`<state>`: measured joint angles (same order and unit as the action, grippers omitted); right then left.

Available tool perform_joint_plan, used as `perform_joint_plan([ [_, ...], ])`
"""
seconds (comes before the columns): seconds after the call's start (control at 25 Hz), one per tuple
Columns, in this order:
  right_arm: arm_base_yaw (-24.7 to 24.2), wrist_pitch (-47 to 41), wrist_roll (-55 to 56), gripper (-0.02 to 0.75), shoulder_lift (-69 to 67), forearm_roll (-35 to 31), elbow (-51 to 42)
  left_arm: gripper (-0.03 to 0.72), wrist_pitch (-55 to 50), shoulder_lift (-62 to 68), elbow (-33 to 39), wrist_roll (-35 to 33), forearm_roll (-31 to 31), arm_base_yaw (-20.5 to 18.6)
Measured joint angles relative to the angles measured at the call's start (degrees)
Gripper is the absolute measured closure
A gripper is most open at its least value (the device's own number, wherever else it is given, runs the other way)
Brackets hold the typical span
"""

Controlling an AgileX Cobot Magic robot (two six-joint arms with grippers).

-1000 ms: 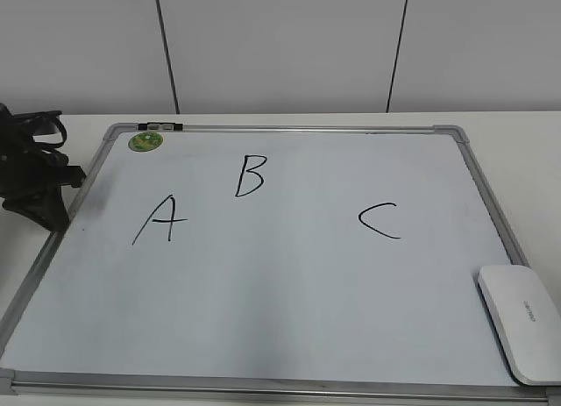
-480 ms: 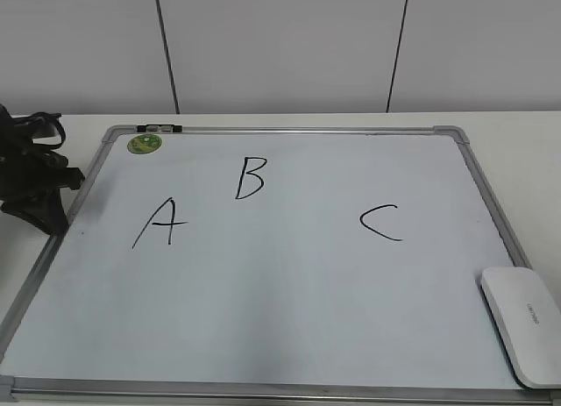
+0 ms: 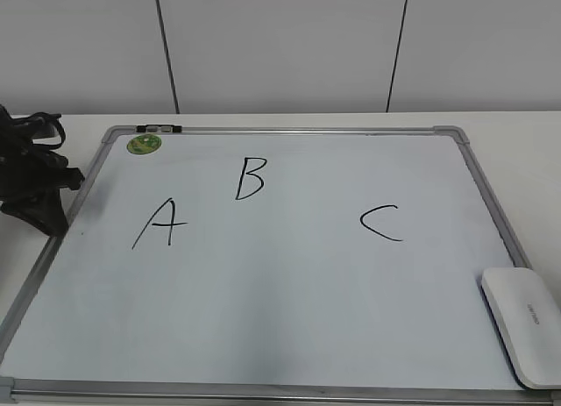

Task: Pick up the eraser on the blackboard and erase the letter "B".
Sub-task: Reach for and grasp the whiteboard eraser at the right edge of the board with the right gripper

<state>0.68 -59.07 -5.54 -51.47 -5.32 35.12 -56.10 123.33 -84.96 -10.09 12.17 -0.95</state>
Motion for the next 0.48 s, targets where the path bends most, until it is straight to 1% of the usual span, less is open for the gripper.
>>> perform_joint_plan([
  [0.24,1.26,2.01,0.90,0.152,-7.68,-0.25,2.97,0.678,-0.13,0.00,0.00,0.00,0.00,0.00],
  [0.32,2.85,2.59,1.76,0.151,-9.42,-0.25,3.86,0.678,-0.13,0.00,0.00,0.00,0.00,0.00],
  [0.36,4.84,3.53,2.71,0.151,-10.85,-0.15,4.24,0.678,-0.13,0.00,0.00,0.00,0.00,0.00],
  [0.48,8.63,5.26,7.37,0.151,-13.16,1.79,4.62,0.678,-0.13,0.00,0.00,0.02,0.00,0.00],
])
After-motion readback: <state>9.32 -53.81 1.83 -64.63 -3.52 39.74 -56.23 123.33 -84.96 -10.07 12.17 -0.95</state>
